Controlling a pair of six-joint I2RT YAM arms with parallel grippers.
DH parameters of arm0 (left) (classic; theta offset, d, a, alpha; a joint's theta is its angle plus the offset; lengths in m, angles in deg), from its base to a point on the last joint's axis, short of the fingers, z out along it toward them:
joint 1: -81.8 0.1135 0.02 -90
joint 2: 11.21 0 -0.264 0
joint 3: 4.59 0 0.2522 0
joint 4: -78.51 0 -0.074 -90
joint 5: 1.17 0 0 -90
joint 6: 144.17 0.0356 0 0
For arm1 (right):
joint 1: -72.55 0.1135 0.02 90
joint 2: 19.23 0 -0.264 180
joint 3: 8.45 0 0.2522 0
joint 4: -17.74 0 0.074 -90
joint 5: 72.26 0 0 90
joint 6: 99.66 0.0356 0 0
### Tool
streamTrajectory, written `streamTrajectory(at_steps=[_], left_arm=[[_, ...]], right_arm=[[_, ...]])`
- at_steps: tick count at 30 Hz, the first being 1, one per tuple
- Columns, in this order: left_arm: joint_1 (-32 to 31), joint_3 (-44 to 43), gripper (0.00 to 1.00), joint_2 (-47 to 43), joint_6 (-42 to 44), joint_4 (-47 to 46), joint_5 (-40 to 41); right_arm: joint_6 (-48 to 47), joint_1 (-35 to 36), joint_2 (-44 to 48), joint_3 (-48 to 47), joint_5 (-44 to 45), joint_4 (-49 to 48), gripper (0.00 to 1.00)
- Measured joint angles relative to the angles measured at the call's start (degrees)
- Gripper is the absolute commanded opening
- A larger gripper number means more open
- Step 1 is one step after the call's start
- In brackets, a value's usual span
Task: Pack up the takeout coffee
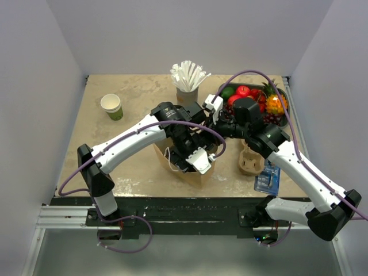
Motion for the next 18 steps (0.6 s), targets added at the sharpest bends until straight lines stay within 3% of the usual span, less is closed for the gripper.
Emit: streamTrajectory(at_steps=[11, 18], left_arm=[[0.0, 0.7, 0.0, 0.4, -11.6, -5.5, -2.2], [-0.2, 7.6, 0.0, -2.7, -20.6, -12.3, -5.2]], right_arm=[[-0.6, 0.0, 0.7, -0.2, 3.0, 0.3, 0.0], [-4.8, 0.5, 0.8, -0.2, 2.9, 1.7, 0.0]])
